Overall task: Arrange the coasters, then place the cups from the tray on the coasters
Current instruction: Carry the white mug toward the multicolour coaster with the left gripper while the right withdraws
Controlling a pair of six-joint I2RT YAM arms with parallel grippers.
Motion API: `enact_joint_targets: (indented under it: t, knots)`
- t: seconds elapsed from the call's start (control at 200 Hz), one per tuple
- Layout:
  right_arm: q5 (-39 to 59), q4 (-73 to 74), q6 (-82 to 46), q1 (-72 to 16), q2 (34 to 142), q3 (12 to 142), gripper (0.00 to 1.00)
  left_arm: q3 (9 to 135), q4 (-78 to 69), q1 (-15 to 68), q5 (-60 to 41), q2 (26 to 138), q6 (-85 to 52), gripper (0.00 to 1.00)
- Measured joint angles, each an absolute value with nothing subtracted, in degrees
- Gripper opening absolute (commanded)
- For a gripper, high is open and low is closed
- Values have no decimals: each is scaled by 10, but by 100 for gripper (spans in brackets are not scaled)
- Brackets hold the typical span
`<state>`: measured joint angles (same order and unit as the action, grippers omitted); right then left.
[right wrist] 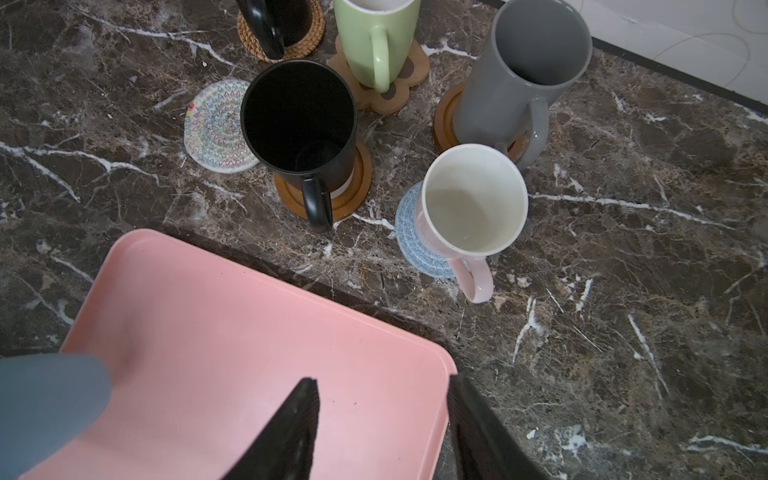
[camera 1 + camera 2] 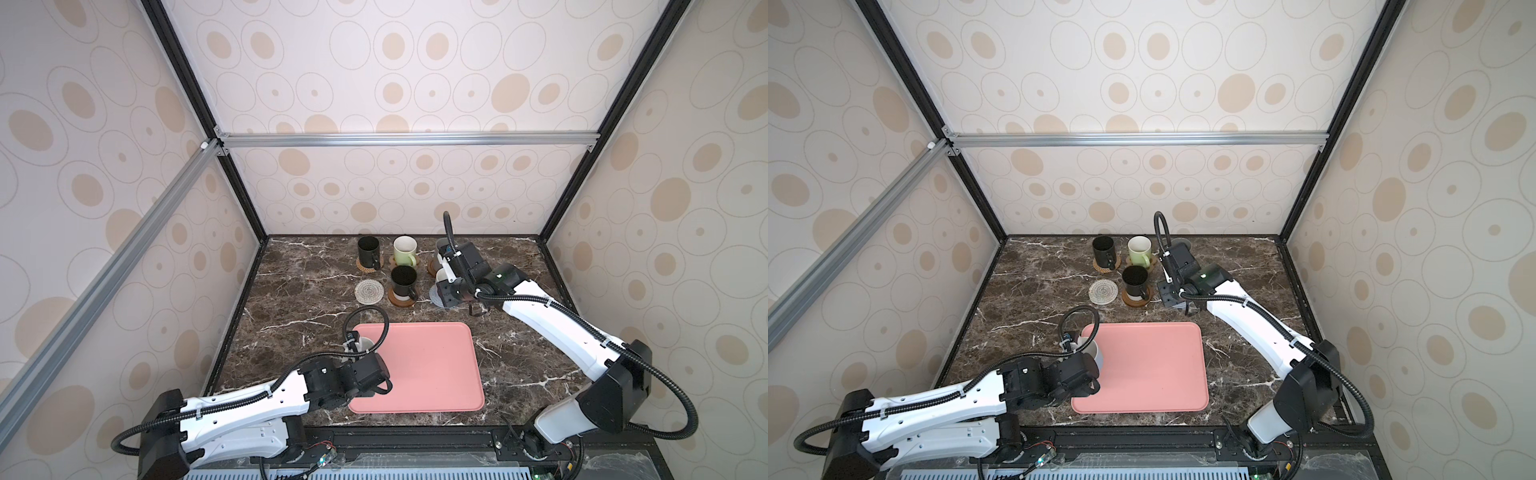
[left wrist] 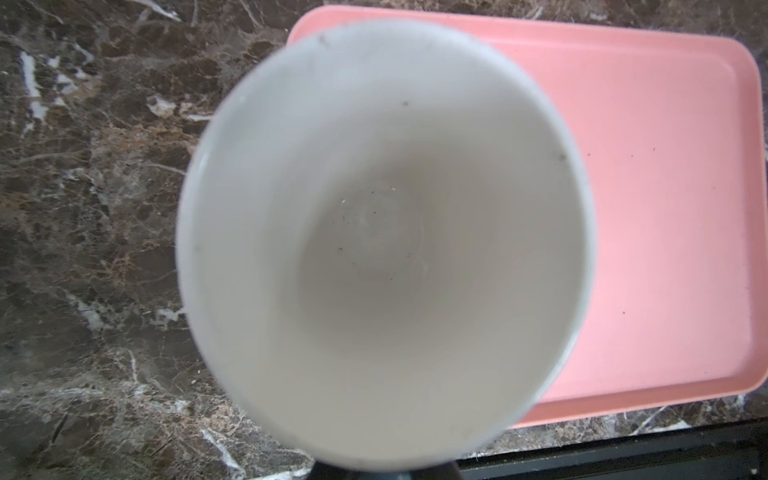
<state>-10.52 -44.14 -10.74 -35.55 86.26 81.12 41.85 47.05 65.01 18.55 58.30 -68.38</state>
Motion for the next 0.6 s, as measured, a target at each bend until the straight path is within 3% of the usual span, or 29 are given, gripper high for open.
enact_joint_targets:
  t: [0.6]
  knots:
    - [-101,-442,-60,-356,737,713,54,545,458,506,208,693,-650,10]
